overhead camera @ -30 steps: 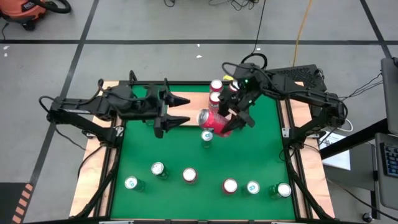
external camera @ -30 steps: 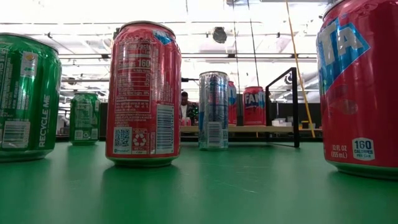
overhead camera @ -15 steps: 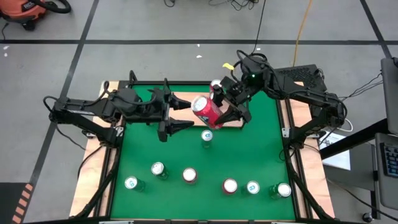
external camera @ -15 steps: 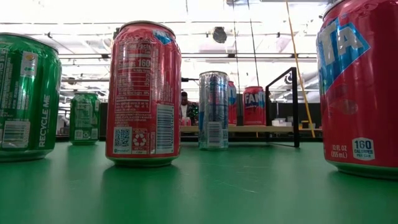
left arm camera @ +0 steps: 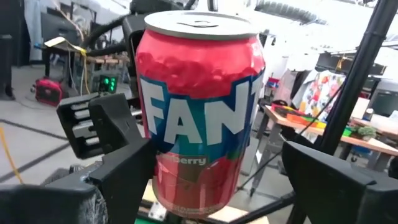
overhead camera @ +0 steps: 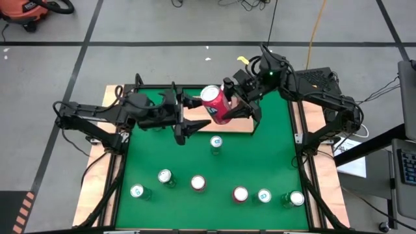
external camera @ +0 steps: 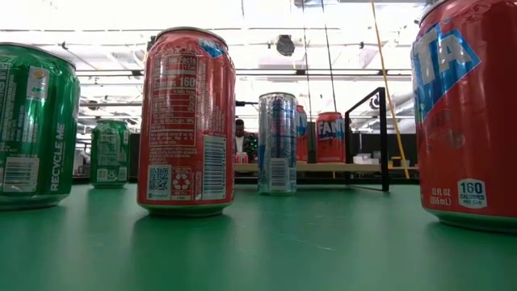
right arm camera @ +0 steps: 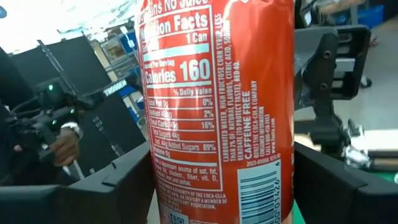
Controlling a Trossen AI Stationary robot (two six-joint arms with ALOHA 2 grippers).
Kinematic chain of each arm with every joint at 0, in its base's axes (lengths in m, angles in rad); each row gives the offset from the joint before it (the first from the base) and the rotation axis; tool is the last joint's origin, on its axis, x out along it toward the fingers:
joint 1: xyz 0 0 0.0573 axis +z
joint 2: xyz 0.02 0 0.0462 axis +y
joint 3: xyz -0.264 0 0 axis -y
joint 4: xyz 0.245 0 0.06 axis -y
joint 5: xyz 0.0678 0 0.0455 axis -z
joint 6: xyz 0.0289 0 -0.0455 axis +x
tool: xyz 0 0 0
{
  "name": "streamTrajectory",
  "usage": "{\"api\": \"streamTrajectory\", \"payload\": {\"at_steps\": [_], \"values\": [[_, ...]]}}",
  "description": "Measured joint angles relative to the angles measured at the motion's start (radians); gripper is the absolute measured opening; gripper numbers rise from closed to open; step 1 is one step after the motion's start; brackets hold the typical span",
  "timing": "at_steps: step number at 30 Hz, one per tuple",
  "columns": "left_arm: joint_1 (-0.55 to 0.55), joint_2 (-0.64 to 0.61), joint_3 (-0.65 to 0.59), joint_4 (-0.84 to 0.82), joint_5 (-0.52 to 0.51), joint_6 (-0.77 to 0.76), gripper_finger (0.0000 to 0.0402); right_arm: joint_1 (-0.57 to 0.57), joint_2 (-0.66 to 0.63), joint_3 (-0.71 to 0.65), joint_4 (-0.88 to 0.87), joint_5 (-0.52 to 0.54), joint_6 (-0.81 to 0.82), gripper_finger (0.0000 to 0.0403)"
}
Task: Place canned beverage on shelf
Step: Put the red soda can aligned with the other red soda can on the shelf
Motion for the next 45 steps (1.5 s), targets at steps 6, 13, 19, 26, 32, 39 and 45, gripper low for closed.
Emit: {"api": "streamTrajectory", "payload": {"at_steps": [6, 13, 19, 26, 32, 39, 45], "values": [[0.015, 0.026, 0.0, 0.094, 0.028, 0.007, 0.0354, -0.004, -0.002, 0.0, 0.022, -0.006, 0.018, 0.0291], [0.033, 0.042, 0.0, 0.143, 0.034, 0.01, 0.0354, -0.005, 0.0, -0.002, 0.065, 0.008, 0.045, 0.0291], [0.035, 0.044, 0.0, 0.158, 0.037, 0.008, 0.0354, 0.001, 0.004, -0.002, 0.069, 0.03, 0.046, 0.0291], [0.042, 0.045, -0.001, 0.194, 0.045, 0.027, 0.035, 0.011, 0.004, -0.002, 0.096, 0.052, 0.089, 0.0292], [0.045, 0.072, -0.001, 0.254, 0.027, 0.036, 0.0304, 0.014, 0.002, -0.002, 0.106, 0.119, 0.071, 0.0299], [0.042, 0.079, 0.0, 0.257, -0.011, 0.033, 0.0283, 0.013, 0.0, -0.003, 0.072, 0.121, 0.051, 0.0301], [0.042, 0.076, 0.0, 0.248, -0.033, 0.032, 0.0281, 0.013, -0.015, -0.002, -0.016, 0.184, 0.026, 0.0311]]}}
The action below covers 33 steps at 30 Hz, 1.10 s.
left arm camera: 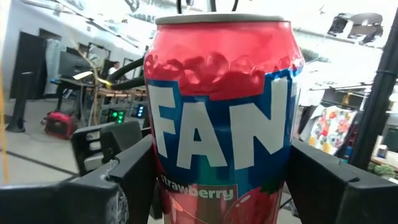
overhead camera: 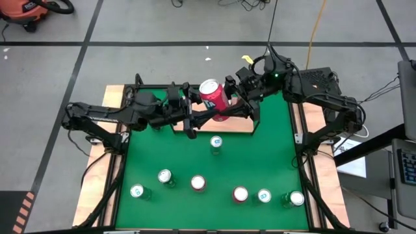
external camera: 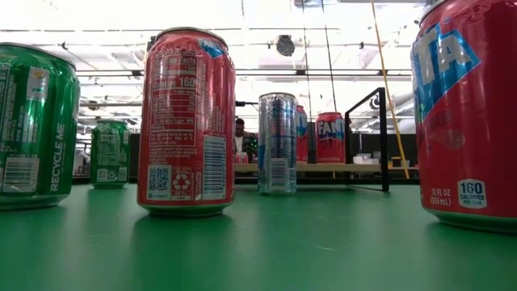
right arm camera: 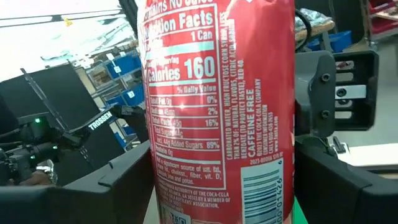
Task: Place canned beverage on shelf
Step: Put the red soda can aligned with the other red soda can on the shelf
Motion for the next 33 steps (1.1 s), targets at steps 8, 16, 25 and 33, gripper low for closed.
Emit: {"api": "streamTrajectory", "payload": {"at_steps": [8, 16, 25, 33], "values": [[0.003, 0.0, -0.001, -0.074, -0.121, -0.005, 0.0279, -0.003, -0.045, 0.0, -0.129, 0.156, -0.045, 0.0358], [0.0, 0.001, -0.001, -0.133, -0.201, -0.006, 0.0279, -0.011, -0.123, 0.0, -0.32, 0.296, -0.079, 0.0364], [-0.005, 0.033, -0.001, -0.244, -0.355, 0.004, 0.0279, -0.01, -0.161, 0.033, -0.372, 0.521, -0.014, 0.0364], [-0.014, 0.096, -0.001, -0.26, -0.436, 0.003, 0.0279, 0.011, -0.05, 0.252, -0.598, 0.602, -0.056, 0.0364]]}}
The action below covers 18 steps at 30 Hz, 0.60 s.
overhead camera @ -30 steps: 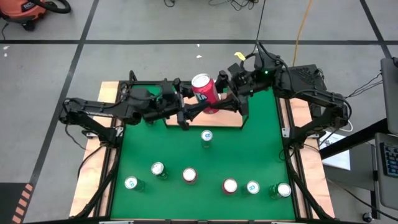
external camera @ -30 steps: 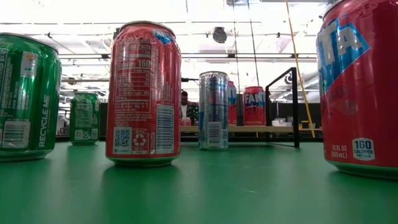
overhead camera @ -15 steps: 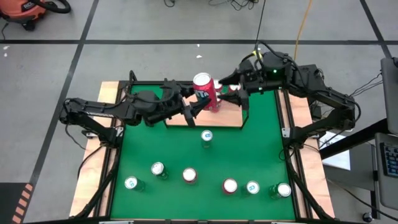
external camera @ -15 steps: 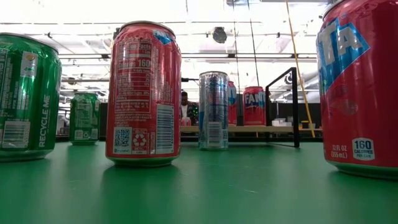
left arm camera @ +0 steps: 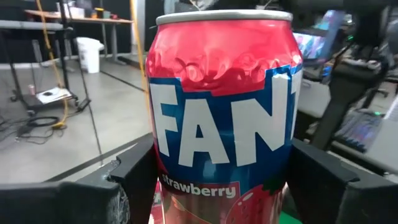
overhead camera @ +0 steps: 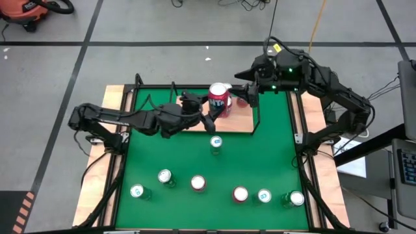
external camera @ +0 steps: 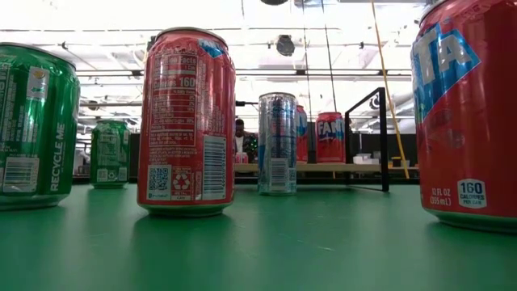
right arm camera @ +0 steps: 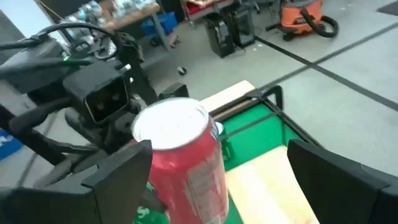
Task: Place canned beverage on shelf
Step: Put the red soda can aligned with the other red soda can on the shelf
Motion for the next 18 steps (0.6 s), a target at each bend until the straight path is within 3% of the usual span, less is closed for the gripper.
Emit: {"api": "streamTrajectory", "payload": {"at_steps": [9, 18], "values": [[0.002, 0.03, 0.0, -0.07, -0.042, 0.0, 0.0279, 0.0, 0.123, 0.226, -0.202, -0.011, -0.04, 0.0364], [0.008, 0.028, 0.001, -0.194, -0.048, 0.043, 0.0279, -0.002, 0.189, 0.236, -0.273, -0.083, -0.091, 0.0367]]}}
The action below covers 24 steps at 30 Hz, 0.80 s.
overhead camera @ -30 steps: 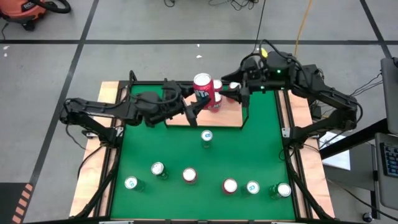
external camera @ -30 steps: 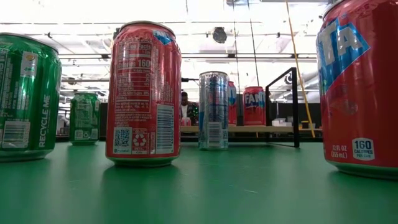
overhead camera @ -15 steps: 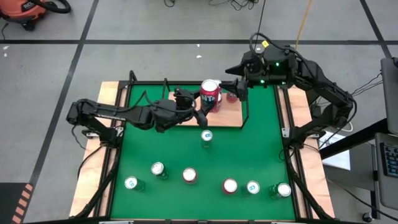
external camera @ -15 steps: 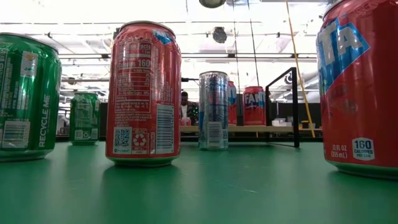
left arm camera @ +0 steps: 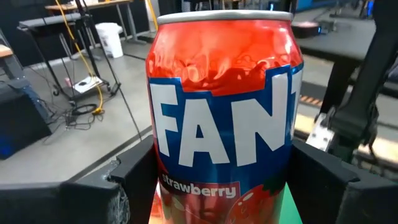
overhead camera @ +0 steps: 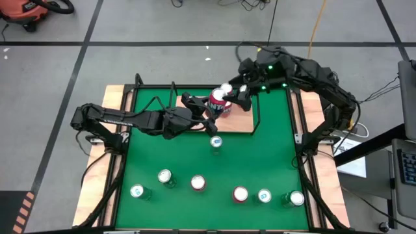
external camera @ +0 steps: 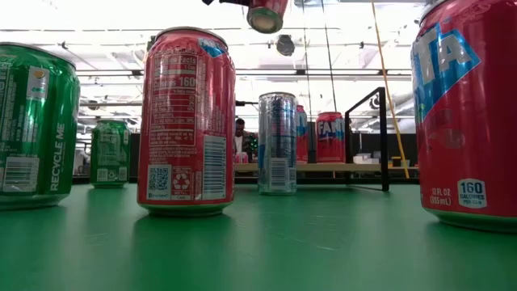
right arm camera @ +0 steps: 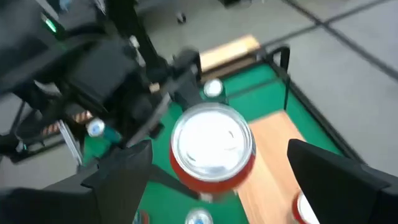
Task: Place canned beverage on shelf
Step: Put the red soda can aligned with the other red soda can on the shelf
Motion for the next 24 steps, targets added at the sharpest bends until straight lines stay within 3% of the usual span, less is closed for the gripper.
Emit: {"api": "streamTrajectory", "payload": {"at_steps": [8, 16, 24], "values": [[0.0, 0.0, 0.0, -0.104, 0.0, 0.002, 0.0279, 0.0, 0.084, 0.0, -0.044, -0.03, -0.011, 0.0398], [0.0, 0.0, 0.0, -0.146, -0.003, 0.001, 0.0279, 0.0, 0.16, 0.0, -0.04, -0.1, 0.004, 0.0394], [0.0, 0.0, 0.0, -0.183, -0.029, 0.0, 0.0279, 0.0, 0.176, 0.0, -0.042, -0.103, 0.028, 0.0391]]}}
